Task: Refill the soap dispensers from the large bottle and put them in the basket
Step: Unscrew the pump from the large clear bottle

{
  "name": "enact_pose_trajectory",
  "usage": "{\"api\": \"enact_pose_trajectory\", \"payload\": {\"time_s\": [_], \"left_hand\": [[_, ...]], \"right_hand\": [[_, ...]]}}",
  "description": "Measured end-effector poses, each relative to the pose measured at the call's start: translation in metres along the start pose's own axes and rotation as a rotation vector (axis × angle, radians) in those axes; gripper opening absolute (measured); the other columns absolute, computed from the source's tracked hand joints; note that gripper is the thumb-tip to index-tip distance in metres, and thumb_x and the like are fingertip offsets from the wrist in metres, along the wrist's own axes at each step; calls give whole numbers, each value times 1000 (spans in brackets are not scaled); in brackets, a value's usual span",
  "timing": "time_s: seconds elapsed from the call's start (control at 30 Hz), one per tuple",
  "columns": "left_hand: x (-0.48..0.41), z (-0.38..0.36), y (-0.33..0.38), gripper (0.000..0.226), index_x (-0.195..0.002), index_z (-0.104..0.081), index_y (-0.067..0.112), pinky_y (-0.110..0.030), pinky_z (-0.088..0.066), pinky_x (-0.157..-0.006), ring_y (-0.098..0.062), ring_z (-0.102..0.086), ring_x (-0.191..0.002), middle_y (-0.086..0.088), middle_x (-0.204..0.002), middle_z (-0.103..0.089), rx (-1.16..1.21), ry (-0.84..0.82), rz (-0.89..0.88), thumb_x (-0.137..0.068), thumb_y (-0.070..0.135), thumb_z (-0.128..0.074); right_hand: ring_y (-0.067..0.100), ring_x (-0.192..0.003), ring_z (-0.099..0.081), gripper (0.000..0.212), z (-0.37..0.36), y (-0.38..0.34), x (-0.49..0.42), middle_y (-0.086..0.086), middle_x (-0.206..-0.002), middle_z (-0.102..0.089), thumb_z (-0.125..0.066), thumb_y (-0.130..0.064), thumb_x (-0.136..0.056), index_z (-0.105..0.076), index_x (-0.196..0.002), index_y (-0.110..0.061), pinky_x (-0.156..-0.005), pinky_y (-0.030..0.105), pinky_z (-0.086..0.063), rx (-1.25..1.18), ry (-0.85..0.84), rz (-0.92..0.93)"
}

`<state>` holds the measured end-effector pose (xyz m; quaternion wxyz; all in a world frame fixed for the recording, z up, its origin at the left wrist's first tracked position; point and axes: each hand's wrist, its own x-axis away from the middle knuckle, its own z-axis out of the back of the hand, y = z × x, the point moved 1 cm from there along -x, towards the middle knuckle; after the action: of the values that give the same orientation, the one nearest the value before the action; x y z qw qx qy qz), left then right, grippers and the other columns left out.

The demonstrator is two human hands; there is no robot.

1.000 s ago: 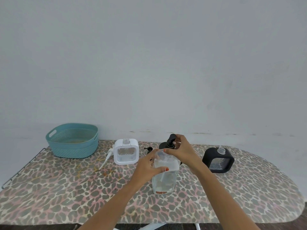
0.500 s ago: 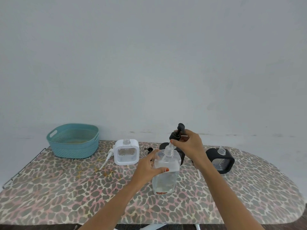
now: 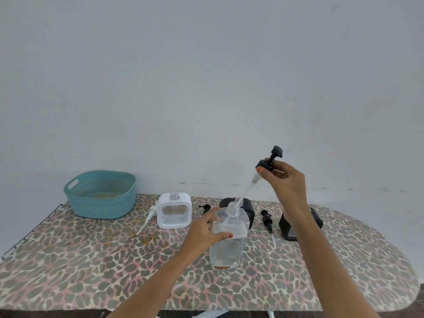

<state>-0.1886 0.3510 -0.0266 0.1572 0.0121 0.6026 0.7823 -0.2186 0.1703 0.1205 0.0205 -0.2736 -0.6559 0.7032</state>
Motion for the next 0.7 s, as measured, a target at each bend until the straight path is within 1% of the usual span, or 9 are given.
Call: {"api": "enact_pose_trajectory", "payload": {"time_s": [0.07,0.13,0.2,0.33,0.5,0.57,0.7], "left_hand": [[0,0,0,77,-131,-42,24,1,-42,-76,-8,-57,-105,7,-112,-57,0,2,-1,-65,22,-81],[0,0,1,78,-132,-41,24,1,-42,-75,-7,-56,-104,8,-110,-57,-6,3,-3,-65,22,-81],[0,0,1,79,-133,-40,24,2,-42,-74,-6,-56,-103,9,-111,-57,-6,3,-2,-65,22,-81],[0,0,0,79,-134,-40,23,2,-41,-76,-11,-55,-109,3,-118,-57,-15,2,1,-66,23,-81],[2,0,1,79,-133,-41,23,3,-41,-74,-7,-54,-107,8,-114,-55,8,-1,7,-66,22,-81],[2,0,2,77,-132,-42,24,3,-41,-72,-4,-55,-103,10,-111,-56,11,0,7,-65,22,-81],[3,0,4,70,-123,-44,32,3,-41,-70,12,-51,-95,13,-109,-56,3,0,8,-65,21,-81]], "right_hand": [[-8,-69,-63,25,3,-6,-2,-8,-82,-69,-76,-13,-73,-69,-97,-16,-58,-1,-42,-7,1,20],[-10,-66,-62,22,6,-11,-3,-10,-81,-69,-76,-13,-73,-69,-93,-19,-59,0,-43,-21,15,40],[-9,-66,-62,20,11,-16,-4,-9,-80,-69,-75,-13,-74,-69,-92,-20,-60,1,-43,-53,48,62],[-10,-69,-63,15,26,-20,-7,-11,-80,-69,-73,-14,-76,-69,-88,-21,-59,-2,-41,-123,132,94],[-11,-70,-63,14,37,-18,-9,-11,-81,-69,-73,-16,-76,-69,-89,-21,-60,-2,-41,-149,190,92],[-9,-72,-63,15,40,-19,-10,-10,-83,-70,-73,-16,-77,-69,-90,-20,-62,0,-43,-174,198,94],[-10,-71,-63,15,42,-20,-11,-12,-81,-69,-73,-15,-77,-69,-91,-19,-61,-1,-43,-157,189,107]]}}
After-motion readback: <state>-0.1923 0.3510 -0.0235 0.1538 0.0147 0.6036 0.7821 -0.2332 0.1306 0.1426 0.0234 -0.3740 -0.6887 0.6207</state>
